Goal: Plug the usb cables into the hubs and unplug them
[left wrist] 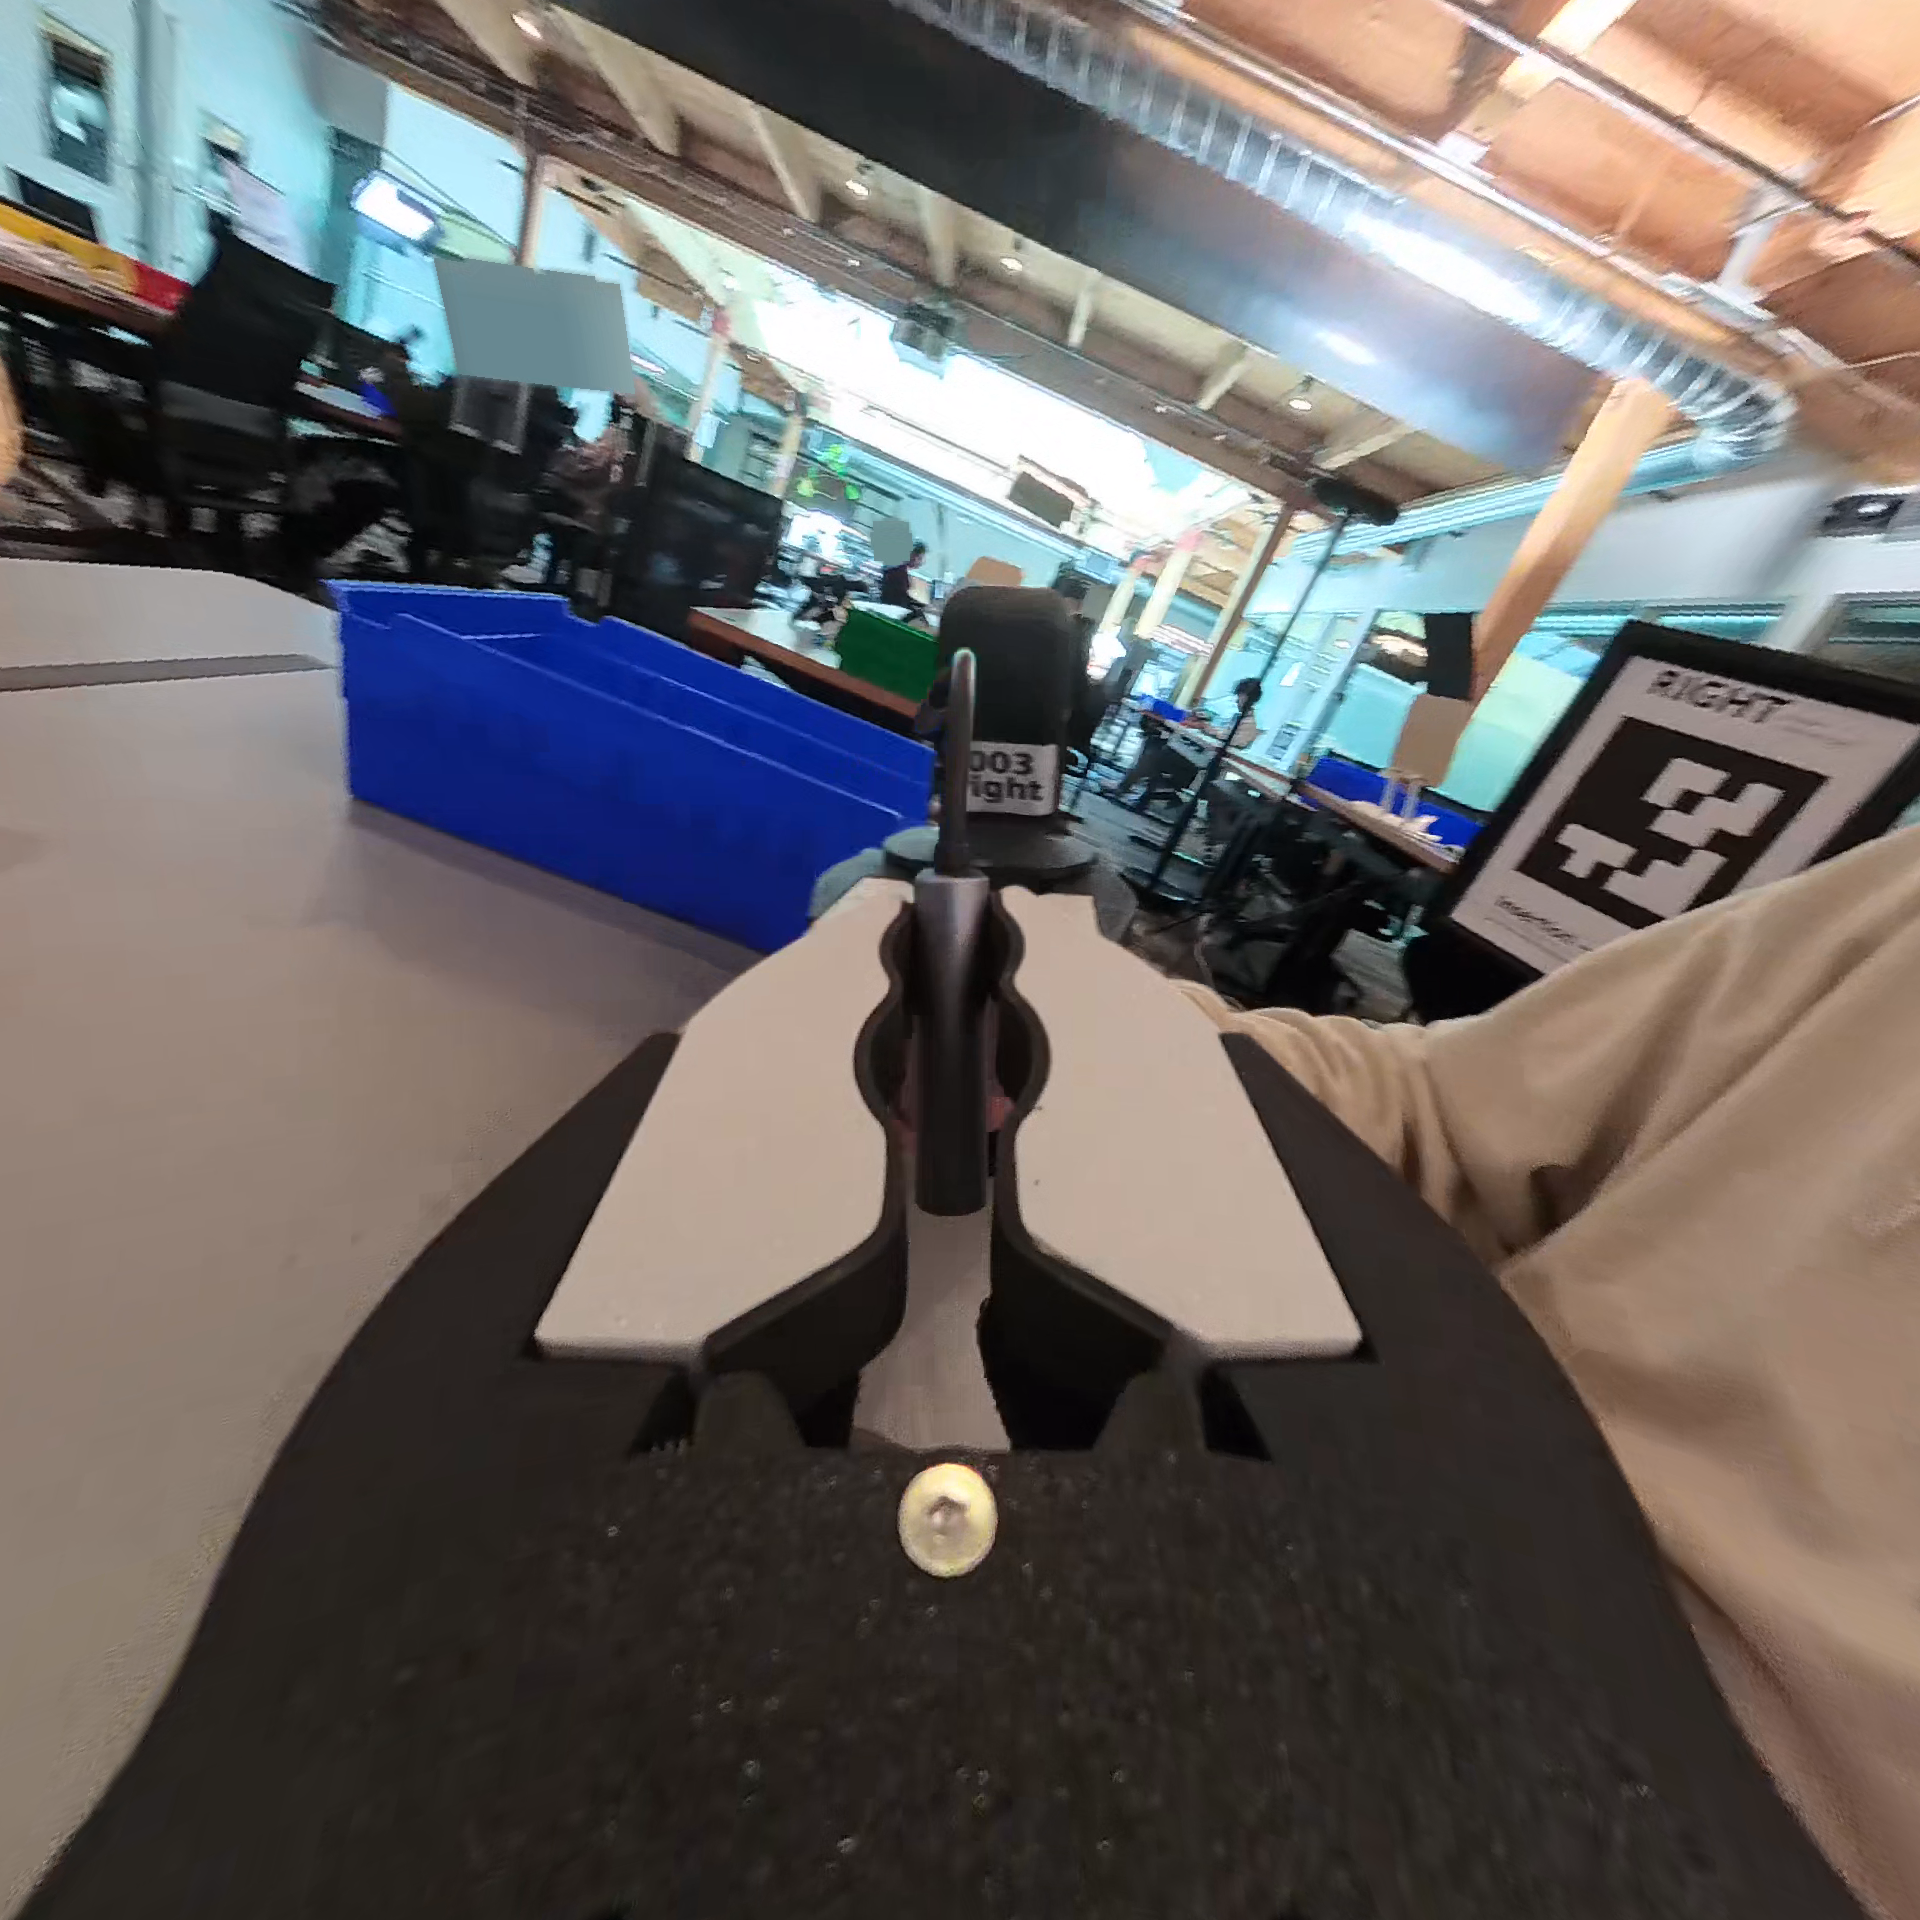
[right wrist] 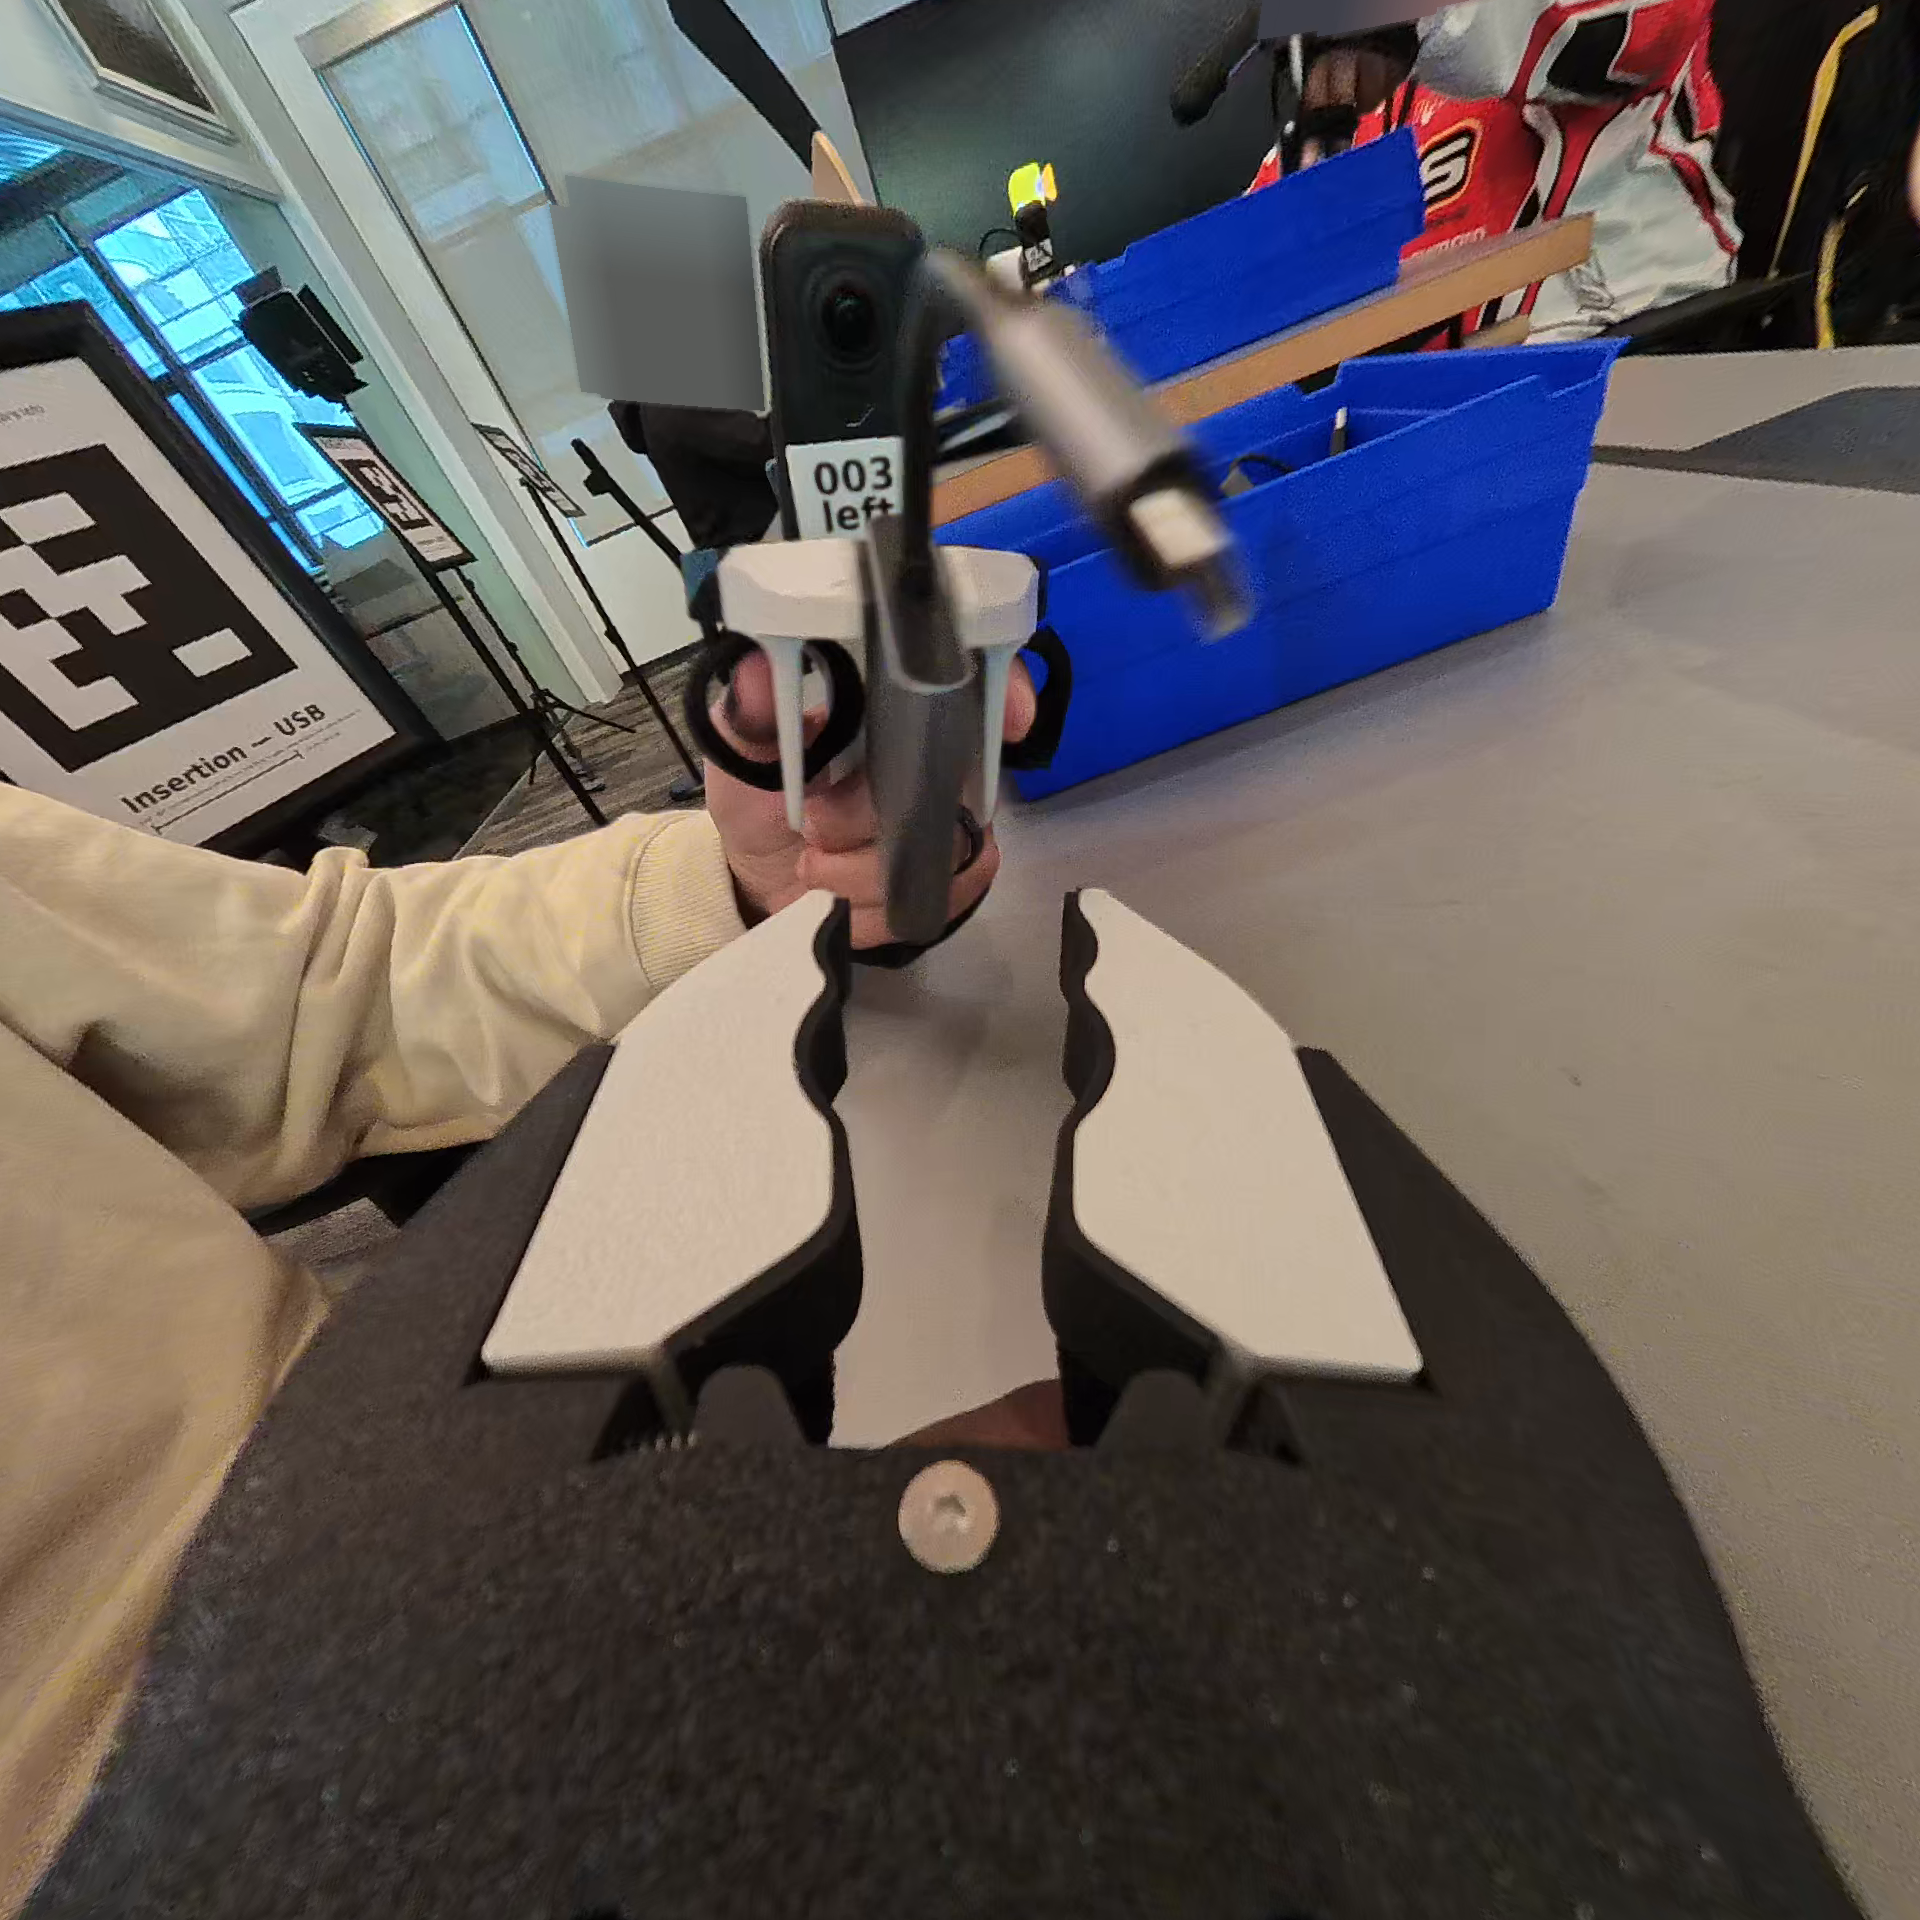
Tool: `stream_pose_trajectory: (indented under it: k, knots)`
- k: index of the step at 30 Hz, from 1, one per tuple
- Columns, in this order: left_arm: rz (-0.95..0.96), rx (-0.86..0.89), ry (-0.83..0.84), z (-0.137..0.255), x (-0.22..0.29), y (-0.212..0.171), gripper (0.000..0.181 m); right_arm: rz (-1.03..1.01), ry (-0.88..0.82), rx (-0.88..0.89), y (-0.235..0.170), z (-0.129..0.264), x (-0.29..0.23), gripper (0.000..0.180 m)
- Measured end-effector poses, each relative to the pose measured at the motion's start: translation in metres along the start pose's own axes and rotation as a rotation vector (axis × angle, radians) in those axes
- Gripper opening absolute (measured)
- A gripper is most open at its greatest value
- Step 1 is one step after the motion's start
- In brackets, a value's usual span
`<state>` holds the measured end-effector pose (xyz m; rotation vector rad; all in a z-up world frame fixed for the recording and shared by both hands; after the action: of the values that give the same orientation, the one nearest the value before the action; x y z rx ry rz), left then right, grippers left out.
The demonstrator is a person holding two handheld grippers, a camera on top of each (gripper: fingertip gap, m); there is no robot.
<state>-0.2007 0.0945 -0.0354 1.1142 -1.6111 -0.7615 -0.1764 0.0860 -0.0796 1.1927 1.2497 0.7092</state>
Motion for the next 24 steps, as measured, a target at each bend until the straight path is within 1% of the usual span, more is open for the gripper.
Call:
stream_pose_trajectory:
  k: [3,5,7,9,11,13,14,15,16,18,20,21,22,24]
  knots:
    - [0.003,-0.033,-0.037,-0.009,0.006,-0.008,0.011,-0.015,0.025,0.027,0.002,-0.007,-0.006,0.035]
    - [-0.007,-0.059,-0.046,-0.014,0.008,-0.014,0.011,-0.026,0.069,0.044,0.004,-0.008,-0.014,0.013]
    - [0.008,-0.048,-0.072,-0.015,0.011,-0.013,0.011,0.002,0.074,0.041,0.006,-0.006,-0.017,0.012]
    - [-0.011,-0.055,-0.057,-0.014,0.01,-0.015,0.013,0.022,0.06,0.035,0.005,-0.004,-0.015,0.012]
    - [-0.063,-0.039,-0.031,-0.01,0.009,-0.01,0.021,0.017,0.047,0.037,0.005,-0.003,-0.012,0.012]
    - [-0.085,-0.016,0.016,-0.002,0.005,-0.001,0.037,0.019,0.008,0.046,0.007,0.001,-0.005,0.012]
    - [-0.107,-0.015,0.074,0.004,-0.002,0.002,0.045,0.021,-0.019,0.052,0.008,0.003,0.0,0.012]
    - [-0.15,-0.018,0.169,0.01,-0.013,0.005,0.048,0.024,-0.055,0.068,0.011,0.007,0.005,0.012]
    - [-0.215,-0.026,0.297,0.019,-0.027,0.009,0.052,0.027,-0.099,0.087,0.014,0.011,0.012,0.012]
    - [-0.368,-0.036,0.623,0.046,-0.062,0.018,0.056,0.066,-0.234,0.106,0.018,0.023,0.029,0.012]
    - [-0.454,0.001,0.945,0.081,-0.088,0.029,0.056,0.135,-0.444,0.115,0.02,0.043,0.053,0.012]
    - [-0.452,0.034,1.025,0.092,-0.094,0.03,0.055,0.179,-0.567,0.104,0.02,0.055,0.065,0.012]
    - [-0.418,0.054,1.031,0.093,-0.096,0.026,0.053,0.222,-0.659,0.088,0.021,0.066,0.074,0.012]
    - [-0.345,0.039,1.022,0.092,-0.098,0.019,0.056,0.272,-0.773,0.077,0.023,0.082,0.082,0.012]
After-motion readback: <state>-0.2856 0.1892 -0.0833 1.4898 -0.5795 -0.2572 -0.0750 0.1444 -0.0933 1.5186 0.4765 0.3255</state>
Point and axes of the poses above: each gripper's, where its closed fingertips meet, z back along the fingers, y out of its top, x = y × z across the jaws, the point moved 1 cm from there along z, back along the fingers, and after that the axes turned 10 degrees about x, right-handed, at the moved point
